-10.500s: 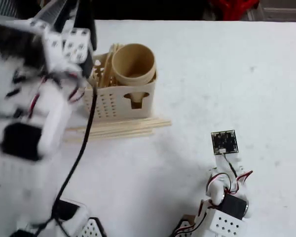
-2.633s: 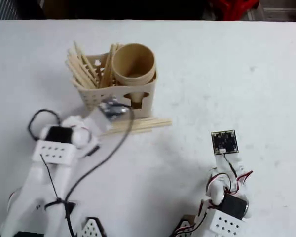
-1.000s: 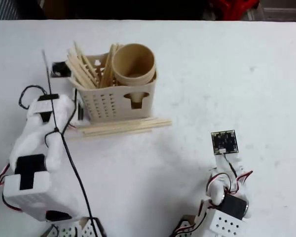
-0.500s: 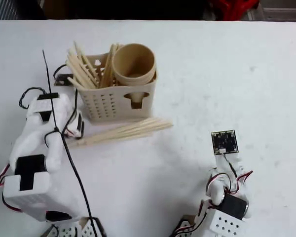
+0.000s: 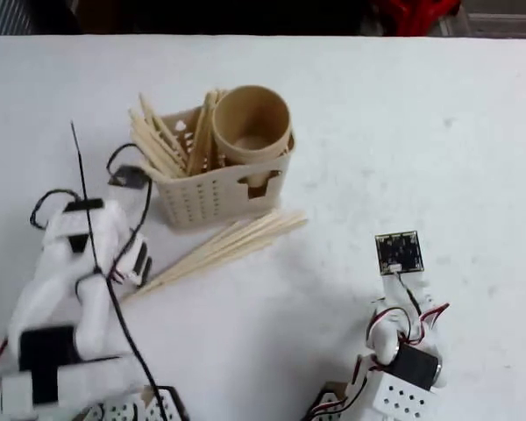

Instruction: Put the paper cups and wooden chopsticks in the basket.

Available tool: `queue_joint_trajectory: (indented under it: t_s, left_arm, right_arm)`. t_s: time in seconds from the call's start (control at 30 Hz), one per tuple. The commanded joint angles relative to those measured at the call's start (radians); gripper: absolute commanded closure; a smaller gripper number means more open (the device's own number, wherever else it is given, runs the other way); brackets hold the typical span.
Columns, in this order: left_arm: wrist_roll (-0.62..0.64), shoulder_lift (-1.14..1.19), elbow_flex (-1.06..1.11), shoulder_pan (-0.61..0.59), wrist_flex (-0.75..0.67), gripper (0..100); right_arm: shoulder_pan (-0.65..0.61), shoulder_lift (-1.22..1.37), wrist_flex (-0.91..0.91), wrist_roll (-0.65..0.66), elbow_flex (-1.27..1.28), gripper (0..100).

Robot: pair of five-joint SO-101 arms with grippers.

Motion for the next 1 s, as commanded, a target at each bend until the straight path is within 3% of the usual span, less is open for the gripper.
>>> queue_joint_trajectory:
  t_s: [0.0, 0.33, 0.63, 0.8, 0.97]
  left_arm:
    - [-0.020, -0.254, 0.046, 0.005, 0.009, 88]
    - [0.028, -0.526, -0.074, -0.030, 0.120, 88]
    - [0.100, -0.645, -0.528, -0.022, 0.307, 88]
    - [0.100, -0.628, -0.629, -0.019, 0.387, 88]
    - [0.000, -0.630, -0.608, 0.191, 0.582, 88]
  right_arm:
    - [-0.007, -0.008, -0.015, -0.011, 0.006, 98.1]
    - [-0.007, -0.008, -0.015, -0.011, 0.006, 98.1]
    - [-0.007, -0.008, -0.015, -0.011, 0.006, 98.1]
    - [-0.007, -0.008, -0.015, -0.011, 0.006, 98.1]
    - [-0.007, -0.008, -0.015, -0.011, 0.006, 98.1]
